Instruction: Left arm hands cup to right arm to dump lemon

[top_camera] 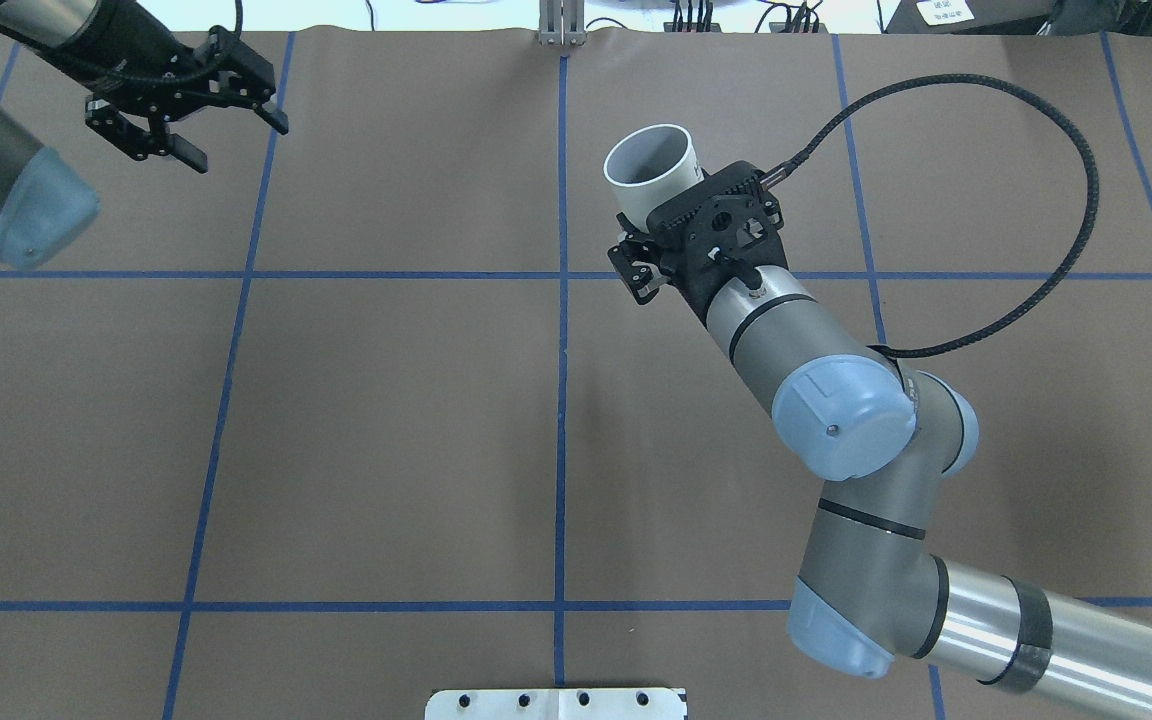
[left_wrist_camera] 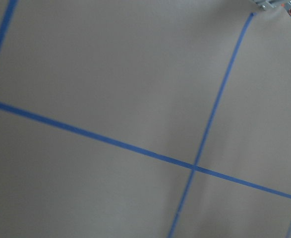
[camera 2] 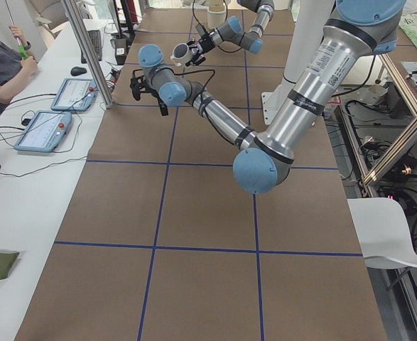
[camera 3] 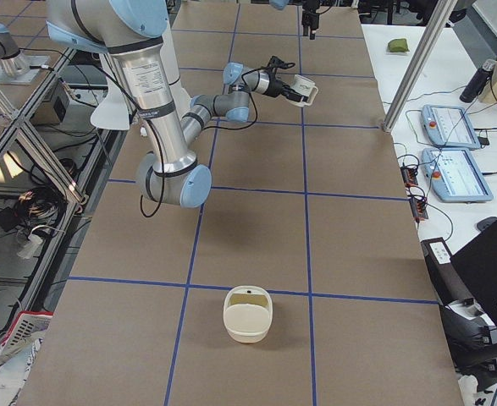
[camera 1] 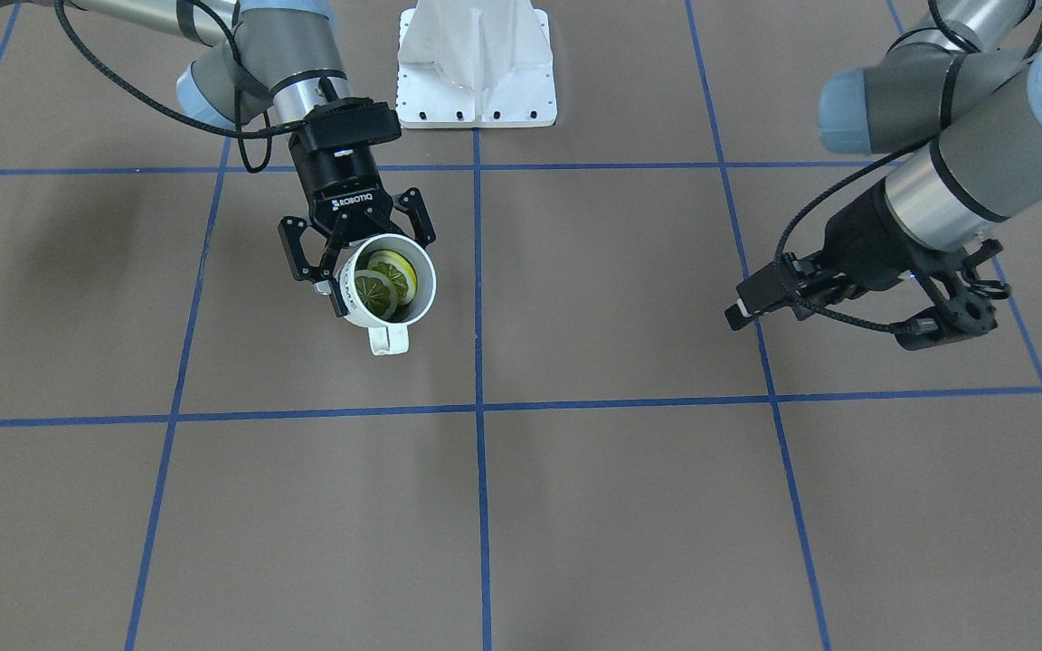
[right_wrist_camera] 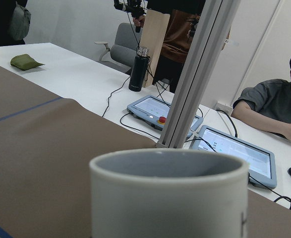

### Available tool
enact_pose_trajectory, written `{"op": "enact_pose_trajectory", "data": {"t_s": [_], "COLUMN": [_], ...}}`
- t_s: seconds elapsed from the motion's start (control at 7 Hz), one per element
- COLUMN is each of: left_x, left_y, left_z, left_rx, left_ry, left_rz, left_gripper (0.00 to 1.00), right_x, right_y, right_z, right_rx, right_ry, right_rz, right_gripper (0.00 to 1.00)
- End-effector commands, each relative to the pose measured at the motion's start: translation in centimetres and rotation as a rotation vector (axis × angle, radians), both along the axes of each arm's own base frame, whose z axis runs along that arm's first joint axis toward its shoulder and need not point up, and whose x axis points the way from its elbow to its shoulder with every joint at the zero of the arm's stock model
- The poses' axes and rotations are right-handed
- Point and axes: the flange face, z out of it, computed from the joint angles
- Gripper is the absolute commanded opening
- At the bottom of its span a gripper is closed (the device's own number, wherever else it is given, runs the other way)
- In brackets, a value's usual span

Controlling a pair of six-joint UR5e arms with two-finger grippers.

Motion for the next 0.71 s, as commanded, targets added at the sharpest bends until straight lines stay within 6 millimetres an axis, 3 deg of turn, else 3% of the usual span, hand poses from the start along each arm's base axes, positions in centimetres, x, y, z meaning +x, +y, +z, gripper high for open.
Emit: {"op": "enact_pose_trajectory", "data": {"t_s": [0.0, 0.14, 0.29, 0.57], "left_x": [-3.9, -5.4, -7.0, -7.6], "left_y": [0.4, 1.4, 2.2, 2.7], "left_z": [10.0, 14.4, 17.2, 18.2], "left_rx": [0.241, 0.322, 0.366, 0.356], "left_ry": [-0.207, -0.278, -0.305, -0.311], "left_rz": [0.095, 0.175, 0.229, 0.231], "left_gripper": [1.00, 1.00, 1.00, 1.00], "right_x": [2.7, 4.2, 6.9, 12.9], "right_y": [0.0, -0.2, 0.0, 2.6], "right_z": [2.0, 2.7, 4.0, 6.9], "right_rx": [-0.033, -0.048, -0.074, -0.112], "right_ry": [-0.012, -0.006, -0.012, -0.030], "right_rz": [-0.028, -0.045, -0.036, -0.011], "right_gripper": [0.33, 0.33, 0.32, 0.31]}}
